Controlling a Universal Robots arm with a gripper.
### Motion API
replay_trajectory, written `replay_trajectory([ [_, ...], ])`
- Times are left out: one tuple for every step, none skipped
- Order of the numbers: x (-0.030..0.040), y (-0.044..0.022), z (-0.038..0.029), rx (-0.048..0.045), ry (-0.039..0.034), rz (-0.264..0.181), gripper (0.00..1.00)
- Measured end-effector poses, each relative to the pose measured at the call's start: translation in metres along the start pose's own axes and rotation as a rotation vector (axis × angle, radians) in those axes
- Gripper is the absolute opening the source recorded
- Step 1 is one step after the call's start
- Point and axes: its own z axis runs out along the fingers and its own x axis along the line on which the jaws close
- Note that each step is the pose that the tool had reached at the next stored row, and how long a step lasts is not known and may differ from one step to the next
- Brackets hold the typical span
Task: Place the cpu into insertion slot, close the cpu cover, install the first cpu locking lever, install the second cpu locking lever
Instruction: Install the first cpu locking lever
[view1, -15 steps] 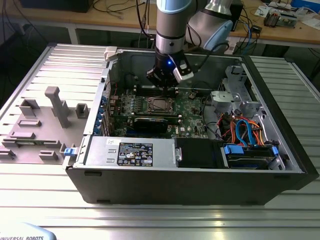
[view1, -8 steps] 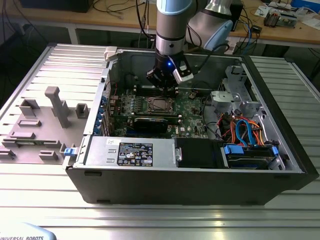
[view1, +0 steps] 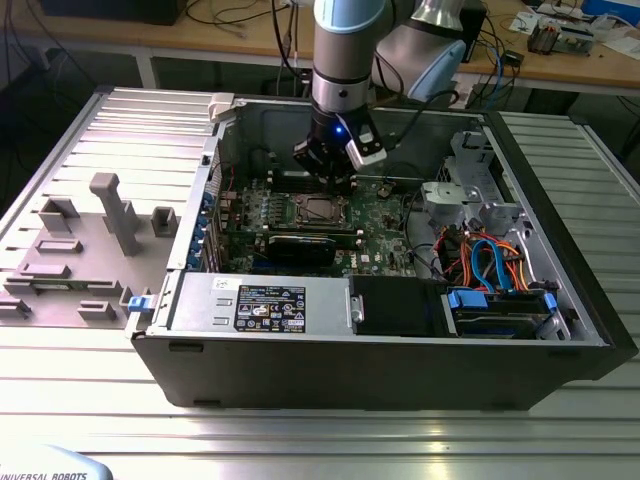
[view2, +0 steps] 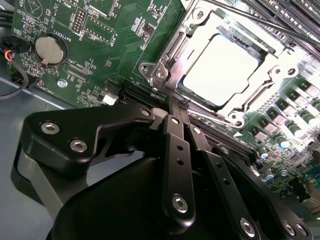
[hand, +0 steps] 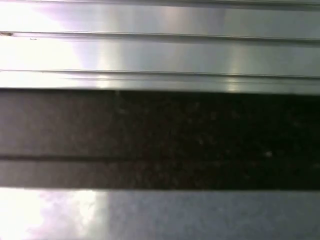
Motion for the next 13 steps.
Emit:
replay_trajectory([
  [-0.0001,0.0,0.0005,0.0,0.0001,0.0,0.11],
  [-0.0002,-0.0001,0.0008,0.0001,0.0003,0.001,0.11],
  [-0.0003,-0.0001,0.0013,0.0,0.0002,0.001,0.11],
  [-0.0004,-0.0001,0.0018,0.0001,0.0002,0.001,0.11],
  [-0.0005,-0.0002,0.0024,0.0004,0.0003,0.002,0.11],
  [-0.0006,-0.0002,0.0029,0.0007,0.0004,0.002,0.11],
  [-0.0007,-0.0002,0.0031,0.0007,0.0004,0.002,0.11],
  [-0.0008,-0.0003,0.0032,0.0009,0.0004,0.002,0.11],
  [-0.0008,-0.0003,0.0032,0.0008,0.0003,0.002,0.11],
  [-0.0008,-0.0002,0.0033,0.0007,0.0002,0.002,0.11],
  [-0.0008,-0.0002,0.0033,0.0006,0.0002,0.002,0.11],
  [-0.0009,-0.0002,0.0031,0.0005,0.0001,0.002,0.11],
  [-0.0009,-0.0001,0.0026,0.0005,0.0,0.002,0.11],
])
